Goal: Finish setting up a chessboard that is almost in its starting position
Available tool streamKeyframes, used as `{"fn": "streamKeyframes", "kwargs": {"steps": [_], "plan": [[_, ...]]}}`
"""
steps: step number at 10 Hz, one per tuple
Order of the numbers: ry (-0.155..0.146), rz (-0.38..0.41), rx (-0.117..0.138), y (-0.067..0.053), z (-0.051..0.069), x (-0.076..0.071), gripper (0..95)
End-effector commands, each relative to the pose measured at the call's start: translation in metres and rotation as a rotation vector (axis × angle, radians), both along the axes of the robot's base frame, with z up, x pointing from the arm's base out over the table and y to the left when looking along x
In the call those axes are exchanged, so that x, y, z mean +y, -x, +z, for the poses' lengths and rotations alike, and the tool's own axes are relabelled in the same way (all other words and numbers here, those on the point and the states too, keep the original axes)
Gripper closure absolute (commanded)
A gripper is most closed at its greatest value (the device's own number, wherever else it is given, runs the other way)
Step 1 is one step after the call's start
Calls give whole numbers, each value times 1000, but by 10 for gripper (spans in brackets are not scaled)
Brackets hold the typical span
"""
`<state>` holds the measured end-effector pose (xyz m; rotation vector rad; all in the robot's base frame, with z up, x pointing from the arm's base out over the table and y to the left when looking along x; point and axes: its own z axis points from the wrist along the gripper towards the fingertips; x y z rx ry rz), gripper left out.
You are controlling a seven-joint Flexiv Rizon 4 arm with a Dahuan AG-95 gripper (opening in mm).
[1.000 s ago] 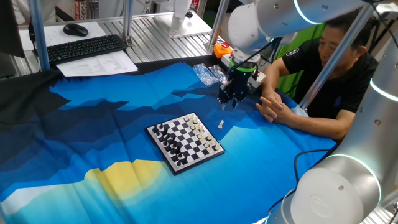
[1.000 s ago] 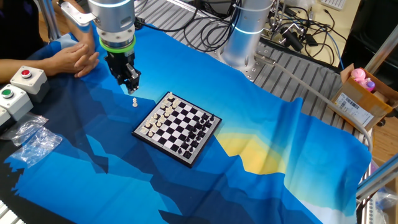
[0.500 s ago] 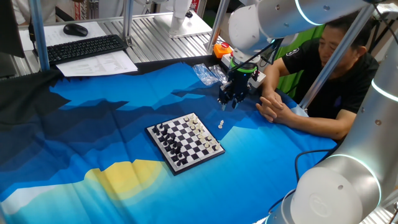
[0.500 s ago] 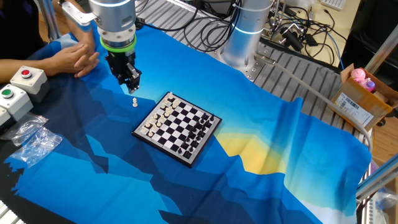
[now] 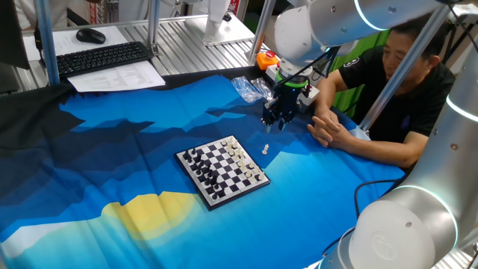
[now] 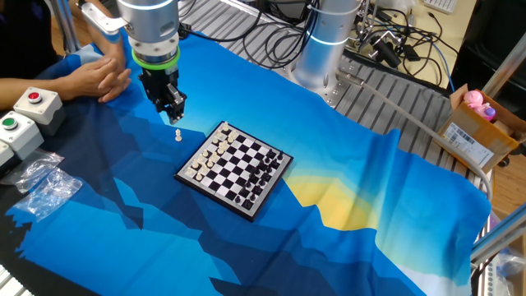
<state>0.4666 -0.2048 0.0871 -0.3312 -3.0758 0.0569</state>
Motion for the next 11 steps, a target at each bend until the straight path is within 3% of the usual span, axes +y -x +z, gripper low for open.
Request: {"fn": "streamKeyframes", "kwargs": {"steps": [1, 9, 10, 11], "plan": [[0, 0, 0, 0, 0, 0, 570], [0, 0, 0, 0, 0, 0, 570], [-13, 12, -25, 14, -18, 23, 570], [-18, 11, -28, 14, -22, 23, 570]]}}
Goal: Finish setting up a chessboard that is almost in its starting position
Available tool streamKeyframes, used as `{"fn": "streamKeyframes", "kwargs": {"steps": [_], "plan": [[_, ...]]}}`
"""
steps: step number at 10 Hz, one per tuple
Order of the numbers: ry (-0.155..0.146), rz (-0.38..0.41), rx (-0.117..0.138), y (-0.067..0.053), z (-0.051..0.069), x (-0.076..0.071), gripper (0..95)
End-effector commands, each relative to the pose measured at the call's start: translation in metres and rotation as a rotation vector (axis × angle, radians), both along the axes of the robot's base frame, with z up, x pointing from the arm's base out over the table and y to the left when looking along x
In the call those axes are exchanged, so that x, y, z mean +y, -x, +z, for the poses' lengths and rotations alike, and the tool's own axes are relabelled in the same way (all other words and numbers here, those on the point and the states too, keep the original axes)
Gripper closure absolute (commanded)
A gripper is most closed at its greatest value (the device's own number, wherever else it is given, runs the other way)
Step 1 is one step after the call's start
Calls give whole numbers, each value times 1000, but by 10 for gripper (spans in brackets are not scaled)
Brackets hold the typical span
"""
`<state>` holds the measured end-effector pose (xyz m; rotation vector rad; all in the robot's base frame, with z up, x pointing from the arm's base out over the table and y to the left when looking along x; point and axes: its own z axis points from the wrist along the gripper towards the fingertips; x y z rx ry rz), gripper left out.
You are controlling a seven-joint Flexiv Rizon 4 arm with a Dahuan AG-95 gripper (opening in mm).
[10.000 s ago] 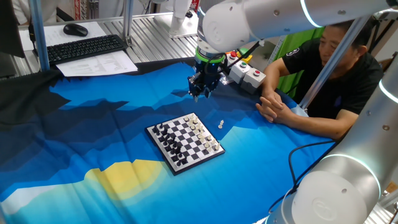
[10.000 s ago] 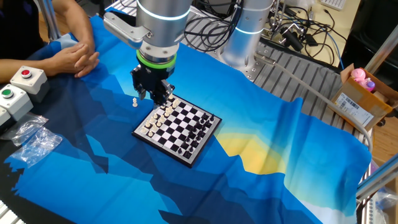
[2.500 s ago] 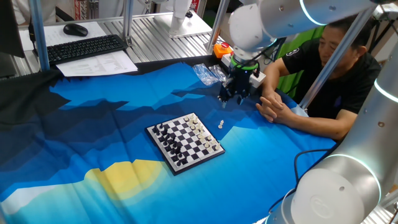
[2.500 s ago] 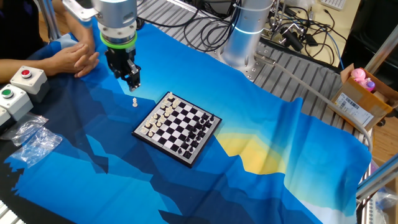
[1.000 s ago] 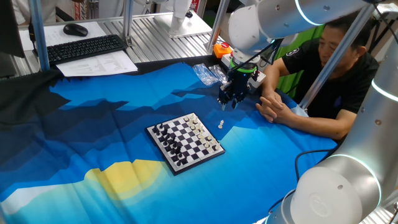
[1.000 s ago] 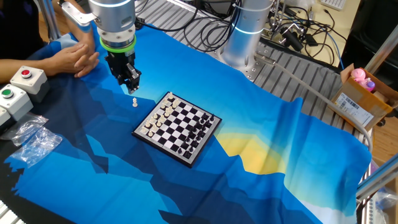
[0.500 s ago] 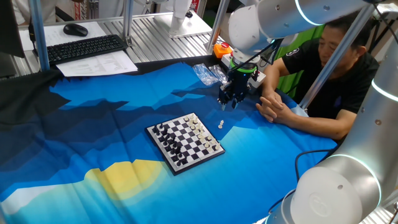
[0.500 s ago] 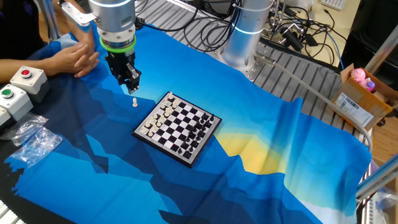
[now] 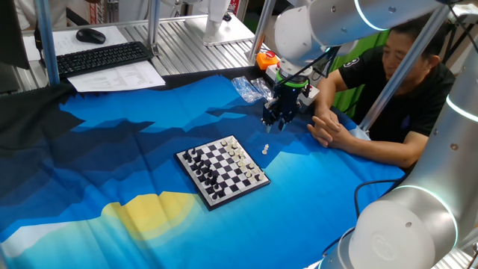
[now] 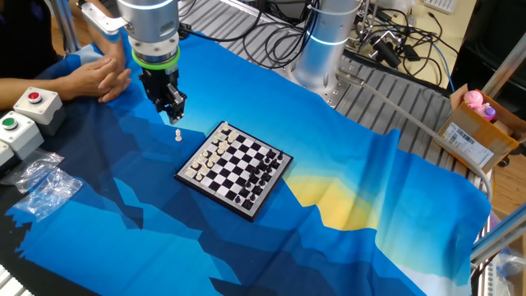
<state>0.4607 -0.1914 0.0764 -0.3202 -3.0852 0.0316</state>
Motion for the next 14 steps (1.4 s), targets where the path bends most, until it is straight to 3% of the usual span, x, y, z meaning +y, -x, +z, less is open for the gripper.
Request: {"fn": "streamKeyframes", "kwargs": {"steps": [1, 3, 4, 8, 9, 14], "plan": [[-3, 4, -24, 7, -14, 9, 570], [2, 10, -30, 5, -16, 9, 570], [2, 12, -30, 5, -16, 9, 380], [-1, 23, -31, -4, -21, 7, 380], [-1, 23, -33, -4, -24, 7, 570], [-1, 24, -43, -3, -37, 4, 570]]}}
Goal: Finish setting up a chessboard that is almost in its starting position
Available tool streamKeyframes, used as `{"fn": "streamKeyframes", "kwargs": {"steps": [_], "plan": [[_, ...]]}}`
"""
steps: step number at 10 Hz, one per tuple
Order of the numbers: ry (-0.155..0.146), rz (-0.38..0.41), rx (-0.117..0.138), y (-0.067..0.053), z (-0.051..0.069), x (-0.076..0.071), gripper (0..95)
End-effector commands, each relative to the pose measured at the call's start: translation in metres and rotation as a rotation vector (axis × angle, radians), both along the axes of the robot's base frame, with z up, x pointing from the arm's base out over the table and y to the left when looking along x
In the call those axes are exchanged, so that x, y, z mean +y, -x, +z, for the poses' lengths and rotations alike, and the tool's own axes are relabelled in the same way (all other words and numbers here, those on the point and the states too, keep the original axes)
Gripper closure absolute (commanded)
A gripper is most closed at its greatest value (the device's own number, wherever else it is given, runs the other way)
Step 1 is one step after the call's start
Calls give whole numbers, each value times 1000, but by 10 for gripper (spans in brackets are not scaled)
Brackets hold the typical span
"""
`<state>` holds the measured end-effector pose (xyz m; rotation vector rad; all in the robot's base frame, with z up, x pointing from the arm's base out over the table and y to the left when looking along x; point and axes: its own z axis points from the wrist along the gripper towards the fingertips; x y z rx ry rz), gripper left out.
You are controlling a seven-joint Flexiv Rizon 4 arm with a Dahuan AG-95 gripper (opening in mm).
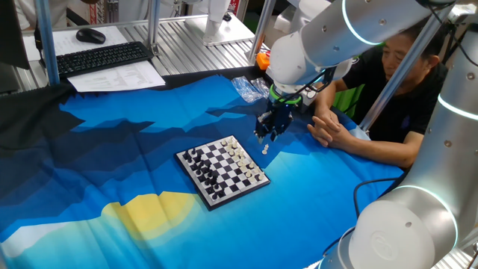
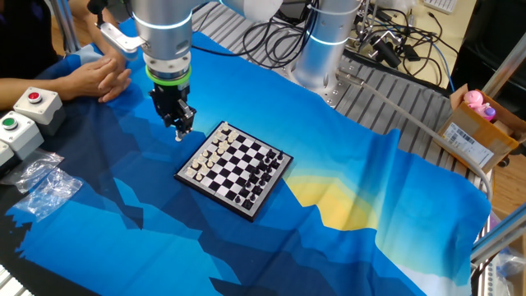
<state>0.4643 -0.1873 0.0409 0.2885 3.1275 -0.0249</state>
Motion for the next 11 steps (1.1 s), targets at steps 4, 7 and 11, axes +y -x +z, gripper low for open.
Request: {"fn": "streamKeyframes", "kwargs": {"steps": [4, 7, 11], "plan": [[-10, 1, -3, 5, -10, -2, 570], [-18, 7, -5, 6, -13, -2, 570], [-25, 12, -7, 6, -16, -2, 760]]}}
